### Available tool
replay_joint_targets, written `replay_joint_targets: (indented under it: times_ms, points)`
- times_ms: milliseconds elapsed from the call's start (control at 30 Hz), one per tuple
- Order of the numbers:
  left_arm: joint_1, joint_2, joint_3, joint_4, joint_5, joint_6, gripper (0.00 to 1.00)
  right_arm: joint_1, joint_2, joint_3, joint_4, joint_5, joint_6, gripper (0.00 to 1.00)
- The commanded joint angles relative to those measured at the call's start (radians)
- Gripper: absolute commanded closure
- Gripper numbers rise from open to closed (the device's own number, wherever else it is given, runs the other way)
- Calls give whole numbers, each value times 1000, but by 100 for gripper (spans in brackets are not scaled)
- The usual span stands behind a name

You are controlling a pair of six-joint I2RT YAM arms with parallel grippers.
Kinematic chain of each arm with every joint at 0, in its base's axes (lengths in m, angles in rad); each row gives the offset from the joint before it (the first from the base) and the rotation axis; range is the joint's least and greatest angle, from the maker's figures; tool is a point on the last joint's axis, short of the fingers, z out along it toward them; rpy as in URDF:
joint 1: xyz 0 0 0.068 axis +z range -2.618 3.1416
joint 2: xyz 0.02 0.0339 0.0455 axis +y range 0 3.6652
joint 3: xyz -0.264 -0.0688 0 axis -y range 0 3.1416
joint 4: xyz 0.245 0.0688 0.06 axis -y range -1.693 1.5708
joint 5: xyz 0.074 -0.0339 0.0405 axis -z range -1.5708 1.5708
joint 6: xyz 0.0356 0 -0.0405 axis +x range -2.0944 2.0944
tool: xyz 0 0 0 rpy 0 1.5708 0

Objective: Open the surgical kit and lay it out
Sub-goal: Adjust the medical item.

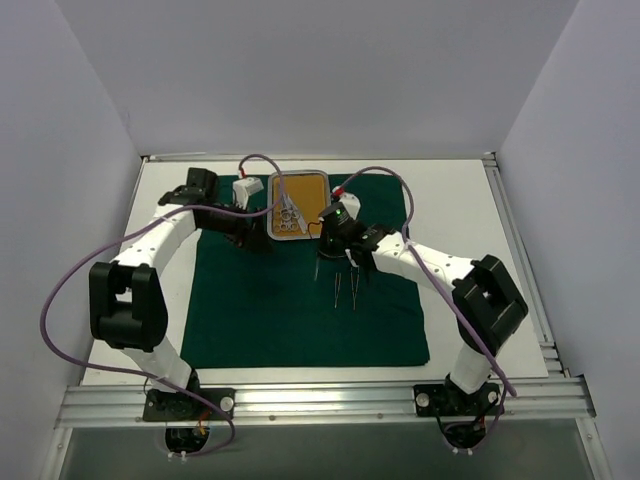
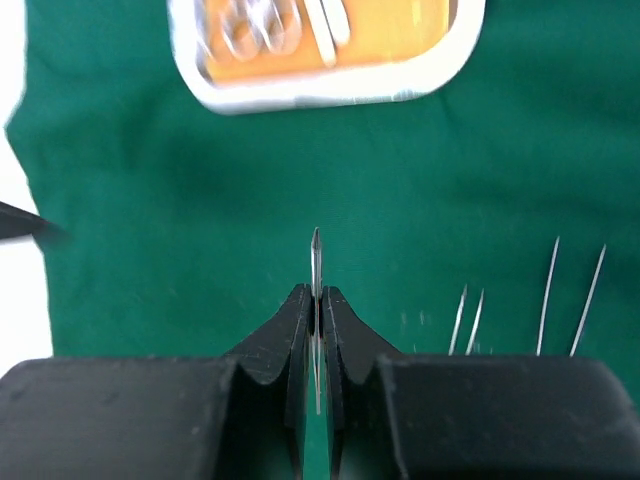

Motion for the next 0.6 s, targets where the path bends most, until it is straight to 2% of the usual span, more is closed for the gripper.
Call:
replay_joint_targets:
  times_ms: [0,267,567]
  points:
    - [63,-60,51,-159,-60,111,12,47,41,-30,-72,-23,52,99]
    - [138,-49,77,-135,-64,56,12,81,135,-39,-104,20,78,99]
    - [147,-34,74,-126,-56,52,12,80,136,-30,-161,43,62,98]
